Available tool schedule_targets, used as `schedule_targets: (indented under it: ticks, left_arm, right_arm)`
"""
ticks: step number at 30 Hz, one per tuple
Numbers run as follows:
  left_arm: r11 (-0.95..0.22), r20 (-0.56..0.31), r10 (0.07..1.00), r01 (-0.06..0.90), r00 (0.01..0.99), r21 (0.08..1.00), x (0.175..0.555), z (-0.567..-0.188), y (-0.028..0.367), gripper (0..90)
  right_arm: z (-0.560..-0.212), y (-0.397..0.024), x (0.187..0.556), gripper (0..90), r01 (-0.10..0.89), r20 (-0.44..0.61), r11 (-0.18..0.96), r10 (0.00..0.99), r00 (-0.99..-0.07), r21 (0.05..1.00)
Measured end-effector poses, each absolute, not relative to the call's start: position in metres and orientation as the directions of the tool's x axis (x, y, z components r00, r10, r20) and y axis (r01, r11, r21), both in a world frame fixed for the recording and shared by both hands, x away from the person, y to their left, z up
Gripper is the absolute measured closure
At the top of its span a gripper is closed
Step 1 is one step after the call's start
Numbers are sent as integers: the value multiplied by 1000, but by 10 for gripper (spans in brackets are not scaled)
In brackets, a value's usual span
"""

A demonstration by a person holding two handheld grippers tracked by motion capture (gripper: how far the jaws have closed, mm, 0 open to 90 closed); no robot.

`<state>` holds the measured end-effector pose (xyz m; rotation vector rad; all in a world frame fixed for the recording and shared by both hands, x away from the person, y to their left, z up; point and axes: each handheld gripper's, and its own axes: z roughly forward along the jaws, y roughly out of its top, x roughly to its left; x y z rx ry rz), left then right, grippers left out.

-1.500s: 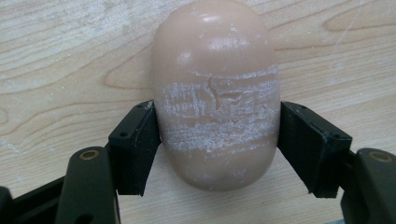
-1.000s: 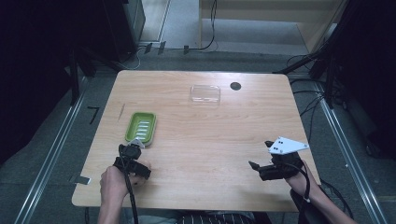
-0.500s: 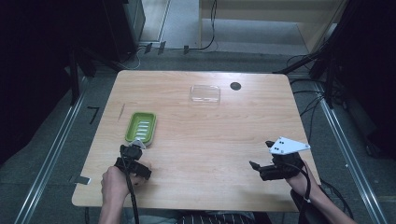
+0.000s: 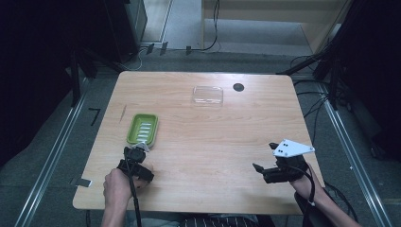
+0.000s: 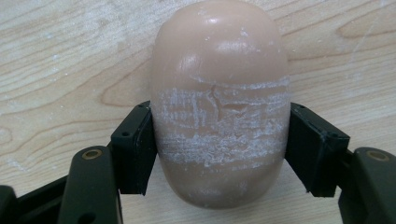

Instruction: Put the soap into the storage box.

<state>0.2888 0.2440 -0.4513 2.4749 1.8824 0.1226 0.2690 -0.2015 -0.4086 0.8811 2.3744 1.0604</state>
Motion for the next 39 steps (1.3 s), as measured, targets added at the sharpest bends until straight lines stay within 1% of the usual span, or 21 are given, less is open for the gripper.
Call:
schedule_targets:
  ticks: [11,21,39]
  left_arm:
    - [-313,22,950,947,312,67,288,-445,244,334]
    - [-316,22,949,945,315,88,289,-434,250,334]
    - [-360,-3,933,931,360,60,300,-421,253,335]
  right_arm:
    - [-409,-200,269,135,389,-93,518,682,-726,762]
    - [-409,-199,269,135,383,-94,526,672,-735,759]
    - [-409,-198,270,135,381,-100,533,669,-737,756]
